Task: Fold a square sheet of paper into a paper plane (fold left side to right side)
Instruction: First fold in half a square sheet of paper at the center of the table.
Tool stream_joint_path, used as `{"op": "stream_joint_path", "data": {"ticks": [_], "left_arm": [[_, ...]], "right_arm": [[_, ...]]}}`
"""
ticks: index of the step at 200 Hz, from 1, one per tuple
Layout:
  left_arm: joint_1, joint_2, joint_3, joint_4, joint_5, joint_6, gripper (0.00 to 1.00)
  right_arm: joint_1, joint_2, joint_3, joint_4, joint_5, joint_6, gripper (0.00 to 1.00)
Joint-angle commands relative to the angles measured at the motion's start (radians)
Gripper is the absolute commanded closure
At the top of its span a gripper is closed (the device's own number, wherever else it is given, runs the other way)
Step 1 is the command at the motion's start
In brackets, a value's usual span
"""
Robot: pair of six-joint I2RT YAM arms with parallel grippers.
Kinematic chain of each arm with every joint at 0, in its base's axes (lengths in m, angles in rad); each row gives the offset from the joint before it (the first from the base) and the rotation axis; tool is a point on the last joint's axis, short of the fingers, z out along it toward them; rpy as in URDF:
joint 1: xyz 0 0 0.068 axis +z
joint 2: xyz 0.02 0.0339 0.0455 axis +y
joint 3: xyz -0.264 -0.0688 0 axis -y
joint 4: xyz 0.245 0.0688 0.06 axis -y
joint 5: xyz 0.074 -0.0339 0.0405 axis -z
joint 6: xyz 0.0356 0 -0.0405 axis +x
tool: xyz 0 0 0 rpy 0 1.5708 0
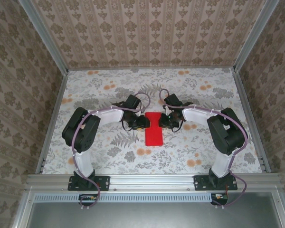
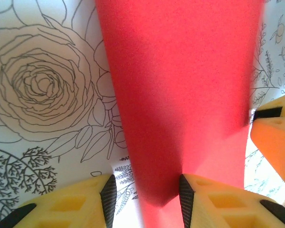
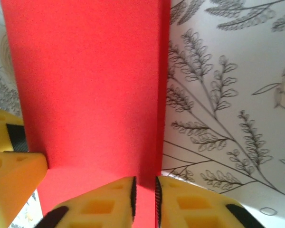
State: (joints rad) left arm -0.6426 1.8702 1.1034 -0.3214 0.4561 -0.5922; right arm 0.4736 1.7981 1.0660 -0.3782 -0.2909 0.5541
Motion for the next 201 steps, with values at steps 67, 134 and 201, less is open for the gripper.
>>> {"op": "stream_joint_path", "data": {"ticks": [67,134,201], "left_arm": [[-0.031,0.068,0.054,-0.090,-0.039,0.039,0.57],[-0.035,0.084,0.070,-0.125,-0.064,0.033,0.57],[-0.036,0.080,0.069,-0.141,-0.093,0.038,0.61]], "right_arm": [[-0.055,-0.209,-0.125,0.072,0.141,0.050,0.52],[-0.061,-0.231,-0.135,0.072,0.150,0.053,0.51],[-0.062,-0.235,-0.137,0.064,0.153,0.047,0.50]]}}
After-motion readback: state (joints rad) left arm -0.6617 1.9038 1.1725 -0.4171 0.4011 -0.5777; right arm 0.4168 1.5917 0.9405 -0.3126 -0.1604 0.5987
